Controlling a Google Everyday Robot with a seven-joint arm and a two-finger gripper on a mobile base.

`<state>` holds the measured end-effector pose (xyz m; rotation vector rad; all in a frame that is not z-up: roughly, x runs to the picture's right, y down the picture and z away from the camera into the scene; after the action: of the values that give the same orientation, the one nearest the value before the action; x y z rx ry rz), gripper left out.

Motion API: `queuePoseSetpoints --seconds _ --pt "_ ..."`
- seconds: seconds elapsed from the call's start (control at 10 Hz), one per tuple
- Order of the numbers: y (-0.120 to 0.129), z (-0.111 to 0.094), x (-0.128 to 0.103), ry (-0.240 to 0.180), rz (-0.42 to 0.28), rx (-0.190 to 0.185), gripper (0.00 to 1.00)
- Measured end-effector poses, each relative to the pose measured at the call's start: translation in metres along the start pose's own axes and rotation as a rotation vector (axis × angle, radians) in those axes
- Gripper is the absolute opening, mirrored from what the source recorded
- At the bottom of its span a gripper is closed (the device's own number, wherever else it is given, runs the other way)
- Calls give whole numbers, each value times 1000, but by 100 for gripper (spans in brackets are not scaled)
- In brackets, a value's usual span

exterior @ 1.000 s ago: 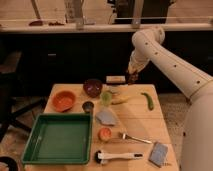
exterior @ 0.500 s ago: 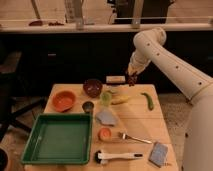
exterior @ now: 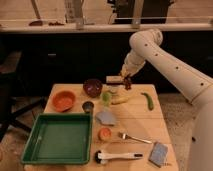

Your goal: Place grapes in purple bowl

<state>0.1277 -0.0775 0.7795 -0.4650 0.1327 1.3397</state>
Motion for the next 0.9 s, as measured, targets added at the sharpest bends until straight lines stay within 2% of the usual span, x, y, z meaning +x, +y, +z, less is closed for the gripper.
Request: queuePoseSetpoints --seconds 0.7,0.9 --pt "80 8 2 15 -123 -111 0" --pt "96 11 0 1 -128 -150 0"
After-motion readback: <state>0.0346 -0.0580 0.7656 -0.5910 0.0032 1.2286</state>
